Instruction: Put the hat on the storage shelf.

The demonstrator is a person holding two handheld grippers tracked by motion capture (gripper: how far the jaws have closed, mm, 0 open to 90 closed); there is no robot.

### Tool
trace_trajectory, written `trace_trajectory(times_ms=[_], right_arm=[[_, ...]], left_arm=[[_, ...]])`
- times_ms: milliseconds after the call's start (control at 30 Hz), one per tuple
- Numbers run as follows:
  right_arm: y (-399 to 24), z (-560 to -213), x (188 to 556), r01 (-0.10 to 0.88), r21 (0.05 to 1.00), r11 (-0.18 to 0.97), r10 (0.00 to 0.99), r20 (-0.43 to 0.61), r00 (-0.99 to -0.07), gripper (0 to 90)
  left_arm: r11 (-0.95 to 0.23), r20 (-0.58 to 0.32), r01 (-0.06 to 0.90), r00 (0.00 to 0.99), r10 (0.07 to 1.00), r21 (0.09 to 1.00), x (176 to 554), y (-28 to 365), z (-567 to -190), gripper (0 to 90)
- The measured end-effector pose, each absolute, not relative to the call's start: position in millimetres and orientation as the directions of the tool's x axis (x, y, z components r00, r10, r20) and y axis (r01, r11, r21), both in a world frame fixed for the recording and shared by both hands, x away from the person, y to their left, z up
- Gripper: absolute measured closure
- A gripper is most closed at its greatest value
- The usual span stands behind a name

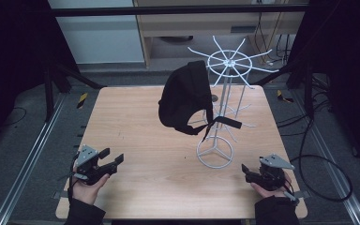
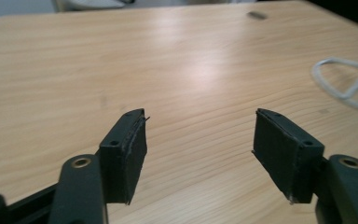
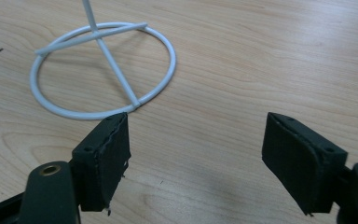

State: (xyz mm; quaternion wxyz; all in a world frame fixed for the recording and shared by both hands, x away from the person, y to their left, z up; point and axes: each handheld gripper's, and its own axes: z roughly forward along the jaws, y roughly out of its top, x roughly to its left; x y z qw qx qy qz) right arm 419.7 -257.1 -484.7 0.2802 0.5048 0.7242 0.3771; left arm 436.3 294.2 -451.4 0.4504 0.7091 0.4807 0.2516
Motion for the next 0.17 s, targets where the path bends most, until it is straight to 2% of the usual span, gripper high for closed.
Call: trace_trajectory(times_ms=[167], right_arm=[[-259.2, -487.4, 421.4, 0.539, 0.821, 0.189, 0.947, -0.009, -0.320, 20.9]], left_arm=[[-0.170, -0.026, 0.497, 0.362, 0.932, 0.851, 438.9, 311.2, -469.5, 30.8]])
